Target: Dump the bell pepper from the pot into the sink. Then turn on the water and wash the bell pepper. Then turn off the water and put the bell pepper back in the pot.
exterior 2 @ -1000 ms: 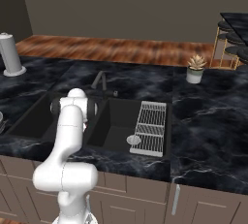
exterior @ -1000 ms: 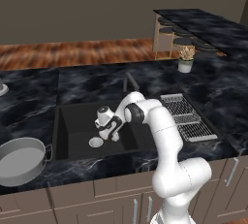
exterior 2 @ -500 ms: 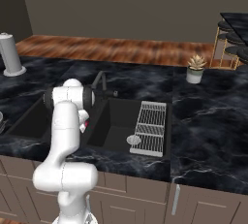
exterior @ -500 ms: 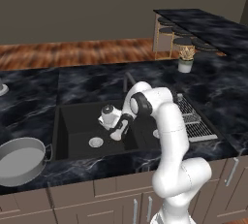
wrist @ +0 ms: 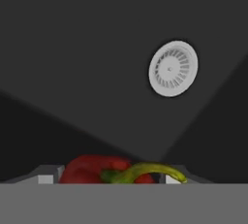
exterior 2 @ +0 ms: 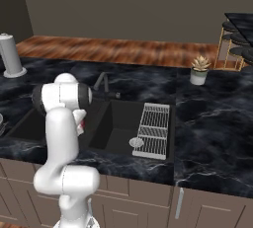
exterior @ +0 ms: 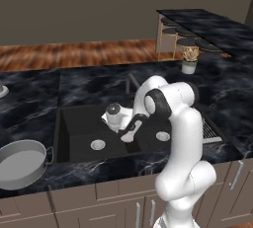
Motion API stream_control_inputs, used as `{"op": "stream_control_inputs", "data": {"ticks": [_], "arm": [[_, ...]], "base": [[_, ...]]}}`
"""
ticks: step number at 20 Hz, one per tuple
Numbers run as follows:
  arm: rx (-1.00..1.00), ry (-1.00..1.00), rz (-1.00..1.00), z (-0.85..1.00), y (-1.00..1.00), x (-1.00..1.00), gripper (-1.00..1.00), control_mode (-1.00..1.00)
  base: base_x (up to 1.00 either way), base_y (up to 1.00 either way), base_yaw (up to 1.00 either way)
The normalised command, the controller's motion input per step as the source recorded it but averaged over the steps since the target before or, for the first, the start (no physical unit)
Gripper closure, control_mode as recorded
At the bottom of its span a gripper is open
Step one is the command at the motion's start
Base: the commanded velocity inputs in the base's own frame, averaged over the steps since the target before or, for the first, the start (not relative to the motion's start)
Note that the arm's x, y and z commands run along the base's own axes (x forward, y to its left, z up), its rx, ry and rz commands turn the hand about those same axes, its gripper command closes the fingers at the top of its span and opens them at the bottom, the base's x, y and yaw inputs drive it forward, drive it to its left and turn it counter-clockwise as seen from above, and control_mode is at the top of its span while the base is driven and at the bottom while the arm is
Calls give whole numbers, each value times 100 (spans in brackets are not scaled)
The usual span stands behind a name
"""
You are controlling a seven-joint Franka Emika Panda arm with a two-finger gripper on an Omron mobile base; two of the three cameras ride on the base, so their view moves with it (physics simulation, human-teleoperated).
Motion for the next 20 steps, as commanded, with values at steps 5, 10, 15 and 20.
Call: {"op": "stream_control_inputs", "data": {"ticks": [5,10,15,20], "arm": [[0,1,0,100,6,-5,100,-100],[1,1,10,100,0,-22,100,-100],[9,1,18,96,1,-46,100,-100],[1,1,26,54,27,-54,100,-100]], "base": [[0,0,0],[0,0,0],[0,0,0],[0,0,0]]}}
